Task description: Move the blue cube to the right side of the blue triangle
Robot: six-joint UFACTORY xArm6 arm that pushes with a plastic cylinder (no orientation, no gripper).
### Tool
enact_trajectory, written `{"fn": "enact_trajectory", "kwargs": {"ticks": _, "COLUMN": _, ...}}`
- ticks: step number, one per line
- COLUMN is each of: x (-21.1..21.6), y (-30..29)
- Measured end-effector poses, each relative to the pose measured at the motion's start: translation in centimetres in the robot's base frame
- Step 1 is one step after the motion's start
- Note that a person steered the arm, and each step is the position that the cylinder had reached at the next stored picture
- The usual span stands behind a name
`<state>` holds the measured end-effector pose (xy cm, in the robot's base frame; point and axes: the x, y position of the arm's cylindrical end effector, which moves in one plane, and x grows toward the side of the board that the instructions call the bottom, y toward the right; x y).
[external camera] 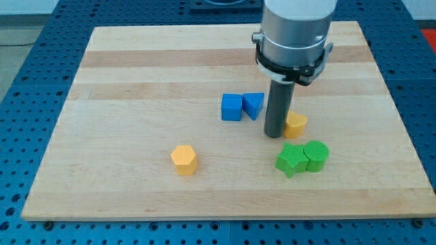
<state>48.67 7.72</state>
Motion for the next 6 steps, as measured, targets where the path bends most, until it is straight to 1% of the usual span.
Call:
{"fn": "enact_trajectory", "kwargs": {"ticks": 1, "x": 0.0, "y": -0.4}}
{"fn": "enact_trajectory", "kwargs": {"ticks": 2, "x": 0.6, "y": -3.6}}
{"fn": "enact_trajectory", "kwargs": {"ticks": 3, "x": 2.9, "y": -4.8}}
{"fn": "enact_trajectory", "kwargs": {"ticks": 4, "x": 6.2, "y": -6.2}}
{"fn": "enact_trajectory", "kwargs": {"ticks": 5, "x": 9.3, "y": -11.5}}
{"fn": "enact_trajectory", "kwargs": {"ticks": 6, "x": 10.2, "y": -16.7}}
